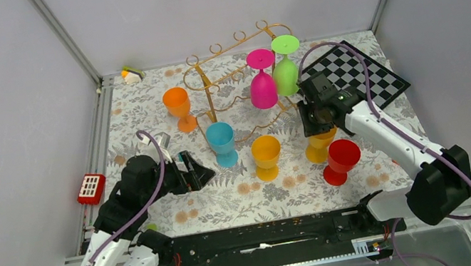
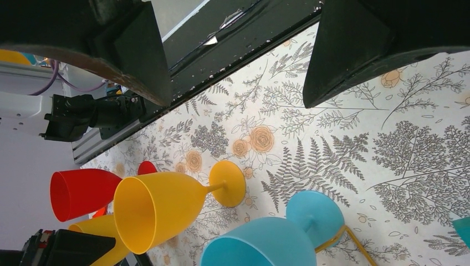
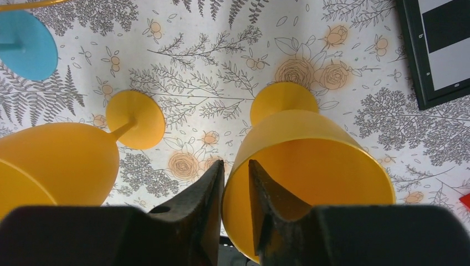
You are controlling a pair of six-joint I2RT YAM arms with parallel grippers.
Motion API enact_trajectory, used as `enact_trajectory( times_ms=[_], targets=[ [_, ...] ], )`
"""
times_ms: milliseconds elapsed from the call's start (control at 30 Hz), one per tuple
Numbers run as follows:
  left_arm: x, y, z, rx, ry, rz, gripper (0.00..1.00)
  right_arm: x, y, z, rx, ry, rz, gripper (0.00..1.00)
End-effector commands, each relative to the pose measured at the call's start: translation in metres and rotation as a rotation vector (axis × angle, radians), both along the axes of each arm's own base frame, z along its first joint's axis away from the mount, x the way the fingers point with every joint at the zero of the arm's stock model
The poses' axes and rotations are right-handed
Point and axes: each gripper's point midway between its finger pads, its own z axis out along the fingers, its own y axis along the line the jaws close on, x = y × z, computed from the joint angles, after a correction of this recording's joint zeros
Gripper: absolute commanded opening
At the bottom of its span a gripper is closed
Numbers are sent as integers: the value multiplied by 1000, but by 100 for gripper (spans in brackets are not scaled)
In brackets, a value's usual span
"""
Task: Place the wine glass upside down on the wine glass rack
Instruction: Pick up the wine glass at the center of the board.
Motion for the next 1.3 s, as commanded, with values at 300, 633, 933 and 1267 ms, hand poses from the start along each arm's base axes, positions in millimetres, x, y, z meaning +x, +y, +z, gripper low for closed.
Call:
enact_trajectory(
  times_ms=[300,633,933,1267],
  targets=[
    [4,17,23,57,-89,52,95,1,-5,36,1,-107,-9,0],
    [2,28,39,88,-142,75,96,-8,-20,96,8,-228,-41,0],
    [3,32,51,85,-162,95,97,-42,-43,144,21,-298,-63,0],
    [0,21,63,-45,-126,118,98,-92,-57,180,135,-368,-96,0]
  ],
)
